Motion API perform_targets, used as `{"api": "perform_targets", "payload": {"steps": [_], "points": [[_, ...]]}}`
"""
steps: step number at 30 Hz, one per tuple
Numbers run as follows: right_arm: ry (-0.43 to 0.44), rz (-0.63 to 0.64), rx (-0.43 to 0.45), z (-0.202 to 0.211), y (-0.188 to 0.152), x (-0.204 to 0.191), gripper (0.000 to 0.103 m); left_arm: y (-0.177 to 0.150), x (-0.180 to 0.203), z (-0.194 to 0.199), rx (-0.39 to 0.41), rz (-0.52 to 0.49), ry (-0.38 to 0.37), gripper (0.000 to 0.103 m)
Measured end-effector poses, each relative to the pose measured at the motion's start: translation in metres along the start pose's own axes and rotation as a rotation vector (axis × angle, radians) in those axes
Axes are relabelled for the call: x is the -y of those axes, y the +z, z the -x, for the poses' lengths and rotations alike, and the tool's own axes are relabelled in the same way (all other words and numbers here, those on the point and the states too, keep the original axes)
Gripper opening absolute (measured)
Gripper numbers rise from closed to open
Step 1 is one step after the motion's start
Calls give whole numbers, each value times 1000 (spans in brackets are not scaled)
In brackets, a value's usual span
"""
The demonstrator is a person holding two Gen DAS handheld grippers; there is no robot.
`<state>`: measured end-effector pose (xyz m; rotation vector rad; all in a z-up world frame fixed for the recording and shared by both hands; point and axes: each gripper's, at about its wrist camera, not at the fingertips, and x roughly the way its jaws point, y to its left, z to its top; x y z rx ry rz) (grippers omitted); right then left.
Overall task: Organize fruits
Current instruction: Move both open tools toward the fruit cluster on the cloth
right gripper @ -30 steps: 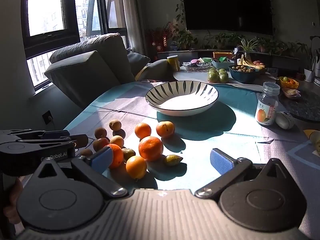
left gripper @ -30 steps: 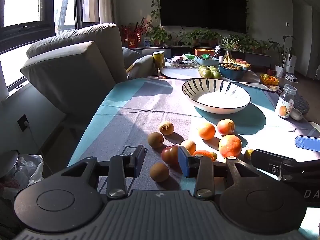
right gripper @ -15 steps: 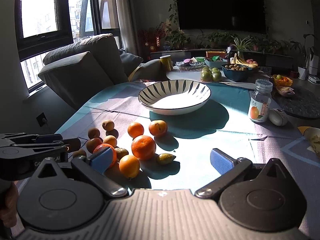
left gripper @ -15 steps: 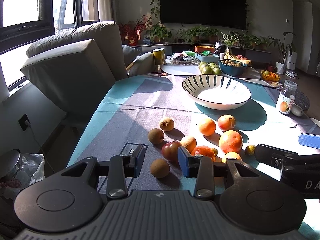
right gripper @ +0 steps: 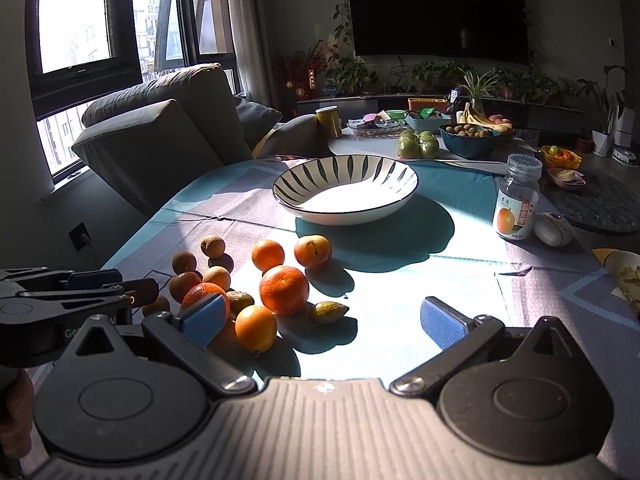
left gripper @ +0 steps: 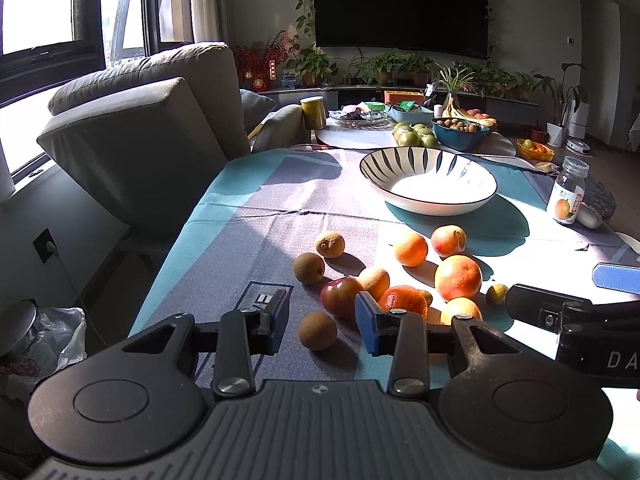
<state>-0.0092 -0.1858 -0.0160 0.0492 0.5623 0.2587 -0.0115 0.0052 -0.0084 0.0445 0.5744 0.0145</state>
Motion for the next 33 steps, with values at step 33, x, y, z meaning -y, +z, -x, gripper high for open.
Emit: {"api": "perform_targets", "payload": {"steps": [33], "points": [[10,-21,-19,0,-3,3,79,-4,-5,2,-1,-8,7,35]]}}
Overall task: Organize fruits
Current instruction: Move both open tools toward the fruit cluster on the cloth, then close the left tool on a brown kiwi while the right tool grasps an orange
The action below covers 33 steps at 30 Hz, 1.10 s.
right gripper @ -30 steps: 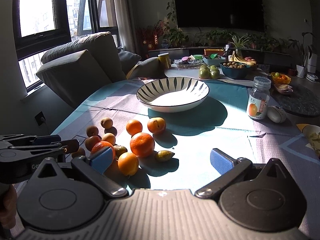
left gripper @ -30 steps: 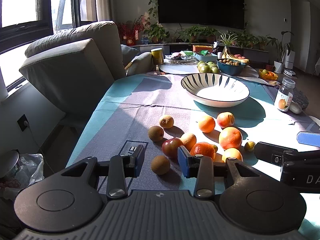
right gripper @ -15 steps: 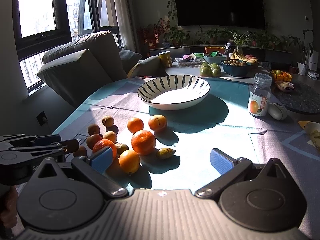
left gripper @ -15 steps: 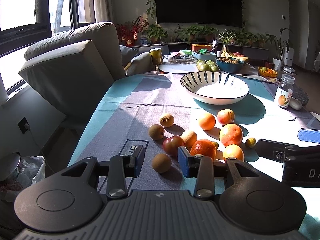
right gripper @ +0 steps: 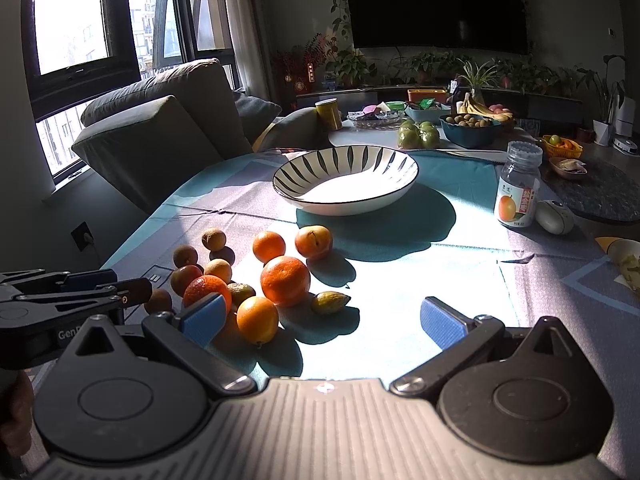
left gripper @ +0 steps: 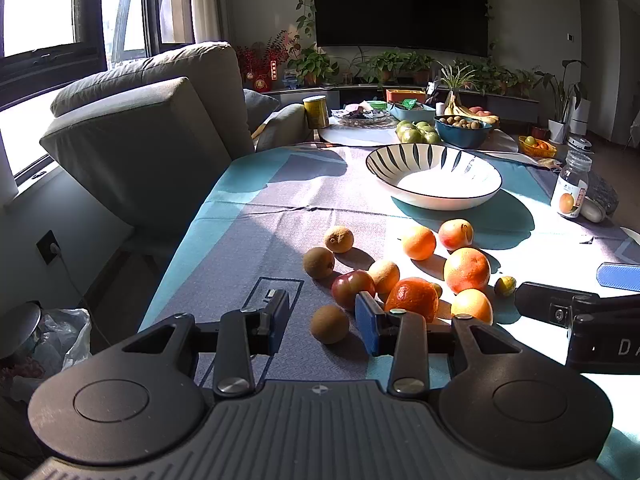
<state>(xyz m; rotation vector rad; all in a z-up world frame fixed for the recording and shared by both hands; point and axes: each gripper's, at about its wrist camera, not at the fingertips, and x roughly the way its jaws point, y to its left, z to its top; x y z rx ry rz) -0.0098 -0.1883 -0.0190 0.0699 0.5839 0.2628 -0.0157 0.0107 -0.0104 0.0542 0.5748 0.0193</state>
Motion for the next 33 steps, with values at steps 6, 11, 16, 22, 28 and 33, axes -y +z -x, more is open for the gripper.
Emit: {"api": "perform_targets", "payload": {"steps": [6,11,16,22,28,33], "points": [[-15,1,-5,-1,-1,1,79,-2,-2,0,-4,-3,-1,35],[-8,1,-9,-1,-2,1,79,-6,-4,-3,-19,-7,-6,35],[2,14,-16,-3,-4,-2,79,-9,-6,-10,-41,-4,-13,35],[42,21,-39,-8,-4,-4,78,-11,-8,-19,-61,5,-44,35],[86,35,-77,-18,-5,-8,78,-11,-7,-32,-78,0,-52,35],[94,55,-89,-25,-5,-14,78,-11,-7,-40,-90,-5,-68,34]]}}
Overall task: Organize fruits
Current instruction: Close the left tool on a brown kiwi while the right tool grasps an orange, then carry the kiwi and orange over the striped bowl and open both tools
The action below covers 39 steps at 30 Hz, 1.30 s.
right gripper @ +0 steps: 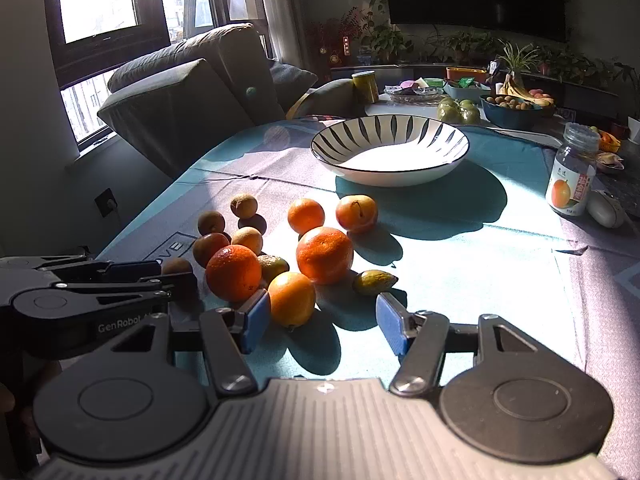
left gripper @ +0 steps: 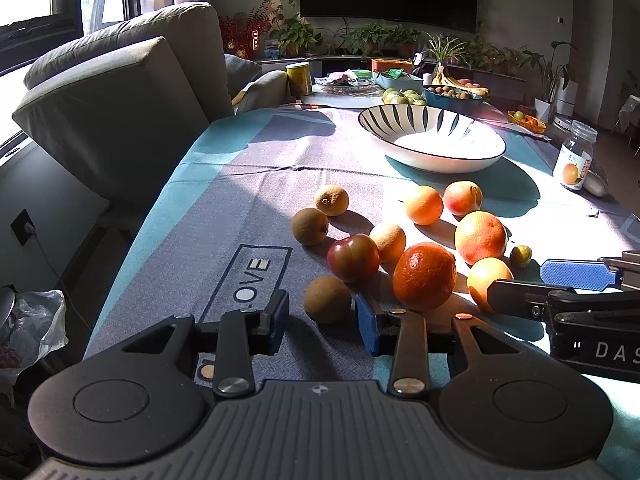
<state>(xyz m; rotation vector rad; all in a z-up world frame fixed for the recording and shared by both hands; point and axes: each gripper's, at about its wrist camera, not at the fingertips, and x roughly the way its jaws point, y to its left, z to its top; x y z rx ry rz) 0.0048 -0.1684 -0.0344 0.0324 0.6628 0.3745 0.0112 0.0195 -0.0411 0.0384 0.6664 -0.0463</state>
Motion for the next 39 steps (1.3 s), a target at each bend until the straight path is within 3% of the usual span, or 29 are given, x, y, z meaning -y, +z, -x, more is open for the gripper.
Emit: {"api": "perform_targets", "payload": {"steps": [8,22,39], "points": [[19,33,-28,-15,1,-7,78,0,0,-3,22,-17,-21,24],[26,14,20,-4,8,1,78,13,9,9,79,-43,-37,24],[-47,-84,126,-21,63,56,78,94,48,-32,167,-81,-137,24]]}}
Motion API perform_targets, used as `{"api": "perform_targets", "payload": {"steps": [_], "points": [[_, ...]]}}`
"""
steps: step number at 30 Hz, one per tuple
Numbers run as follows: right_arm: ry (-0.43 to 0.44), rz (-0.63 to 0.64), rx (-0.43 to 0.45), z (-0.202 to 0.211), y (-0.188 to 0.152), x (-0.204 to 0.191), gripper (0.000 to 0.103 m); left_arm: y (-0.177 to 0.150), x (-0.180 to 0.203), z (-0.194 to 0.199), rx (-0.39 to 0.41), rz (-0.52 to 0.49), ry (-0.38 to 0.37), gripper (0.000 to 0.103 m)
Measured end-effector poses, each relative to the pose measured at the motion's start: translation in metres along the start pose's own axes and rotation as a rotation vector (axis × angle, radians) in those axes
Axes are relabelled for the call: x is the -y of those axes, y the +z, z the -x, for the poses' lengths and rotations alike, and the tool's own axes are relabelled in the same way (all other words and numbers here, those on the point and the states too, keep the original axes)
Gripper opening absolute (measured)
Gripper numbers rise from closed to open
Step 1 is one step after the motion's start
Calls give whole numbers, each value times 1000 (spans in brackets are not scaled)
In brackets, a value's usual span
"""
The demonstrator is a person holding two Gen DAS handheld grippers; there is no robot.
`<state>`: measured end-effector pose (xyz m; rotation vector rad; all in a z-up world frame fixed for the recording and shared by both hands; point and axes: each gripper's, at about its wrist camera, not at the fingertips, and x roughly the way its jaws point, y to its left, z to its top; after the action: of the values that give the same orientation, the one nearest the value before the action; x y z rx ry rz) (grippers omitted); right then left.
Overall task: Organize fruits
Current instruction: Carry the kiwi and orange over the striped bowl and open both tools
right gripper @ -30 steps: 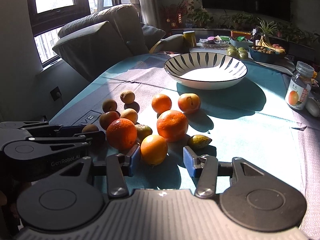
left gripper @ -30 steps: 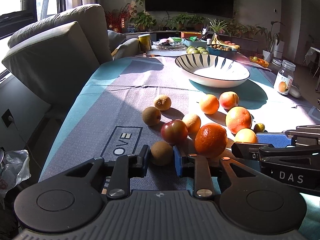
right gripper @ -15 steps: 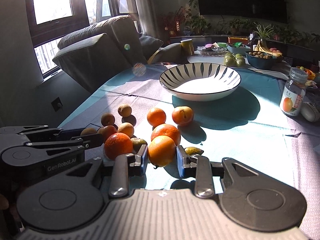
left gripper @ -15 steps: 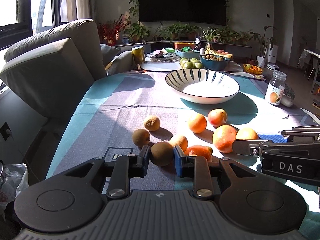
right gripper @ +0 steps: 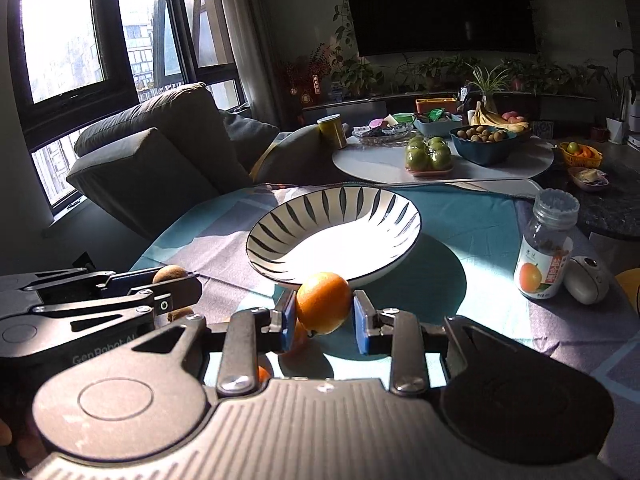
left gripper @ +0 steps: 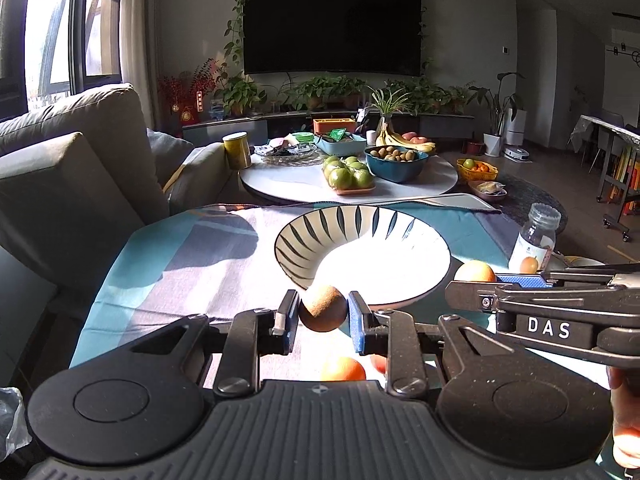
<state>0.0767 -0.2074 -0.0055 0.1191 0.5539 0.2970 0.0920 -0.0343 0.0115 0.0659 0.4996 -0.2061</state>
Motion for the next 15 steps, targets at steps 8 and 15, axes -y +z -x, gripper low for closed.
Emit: {"api": "perform_targets", "payload": {"steps": [8,15], "points": [[-33,-16,-2,-34,19,18,78,16,0,-52,-35,4,-4,24],[-33,7,-14,-54,23,22,78,17,-1,-84,-75,9,-28,24]]}}
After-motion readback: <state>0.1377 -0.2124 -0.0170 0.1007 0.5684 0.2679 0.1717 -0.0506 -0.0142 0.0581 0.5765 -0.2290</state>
